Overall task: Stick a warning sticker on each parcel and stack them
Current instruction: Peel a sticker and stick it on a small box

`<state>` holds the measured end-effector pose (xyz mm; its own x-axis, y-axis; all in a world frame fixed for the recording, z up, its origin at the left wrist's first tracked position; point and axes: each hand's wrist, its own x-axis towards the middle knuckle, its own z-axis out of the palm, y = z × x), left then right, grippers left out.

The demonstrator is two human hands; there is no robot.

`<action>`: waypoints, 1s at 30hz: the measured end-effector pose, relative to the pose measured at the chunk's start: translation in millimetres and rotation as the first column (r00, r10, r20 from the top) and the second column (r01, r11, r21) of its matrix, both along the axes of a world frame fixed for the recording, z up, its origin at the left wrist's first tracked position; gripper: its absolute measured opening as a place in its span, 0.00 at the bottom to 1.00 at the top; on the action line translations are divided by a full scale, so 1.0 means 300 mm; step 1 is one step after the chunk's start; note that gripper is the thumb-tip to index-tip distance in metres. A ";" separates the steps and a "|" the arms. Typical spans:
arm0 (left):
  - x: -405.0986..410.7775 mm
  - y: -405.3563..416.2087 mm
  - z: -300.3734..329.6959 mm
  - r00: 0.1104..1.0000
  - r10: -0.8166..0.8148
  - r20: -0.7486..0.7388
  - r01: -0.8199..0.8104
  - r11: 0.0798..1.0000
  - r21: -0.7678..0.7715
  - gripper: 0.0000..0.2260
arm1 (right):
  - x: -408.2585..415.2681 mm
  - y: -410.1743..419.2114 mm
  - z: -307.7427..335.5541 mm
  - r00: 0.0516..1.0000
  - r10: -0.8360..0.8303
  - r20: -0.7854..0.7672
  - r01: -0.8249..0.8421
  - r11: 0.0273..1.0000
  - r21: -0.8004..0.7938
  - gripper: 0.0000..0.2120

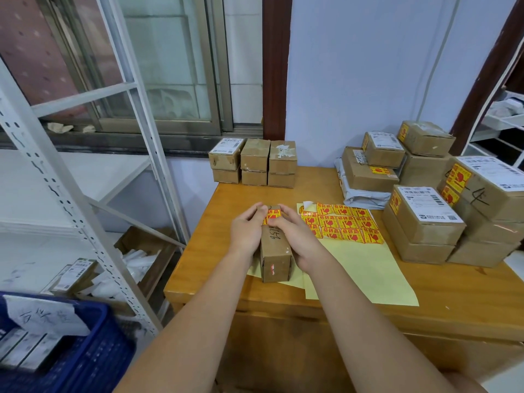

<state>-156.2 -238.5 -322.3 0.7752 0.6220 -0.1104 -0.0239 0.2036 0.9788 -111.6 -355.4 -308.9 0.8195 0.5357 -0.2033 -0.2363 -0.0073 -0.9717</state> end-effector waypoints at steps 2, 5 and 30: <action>-0.005 -0.002 0.007 1.000 -0.013 -0.005 0.013 1.000 0.004 0.10 | -0.010 -0.004 -0.002 1.000 -0.015 0.022 0.015 1.000 -0.013 0.29; -0.008 -0.002 0.007 1.000 -0.021 -0.015 0.021 1.000 0.015 0.10 | -0.016 -0.003 -0.004 0.998 -0.027 0.058 0.030 0.998 -0.054 0.30; -0.006 -0.001 -0.004 1.000 -0.010 -0.018 0.011 1.000 0.015 0.06 | -0.018 -0.005 -0.008 0.994 -0.057 0.095 0.066 0.993 -0.094 0.27</action>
<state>-158.0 -238.9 -323.5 0.7797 0.6155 -0.1146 -0.0047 0.1889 0.9820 -116.9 -356.9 -311.2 0.8681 0.4650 -0.1737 -0.1487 -0.0903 -0.9848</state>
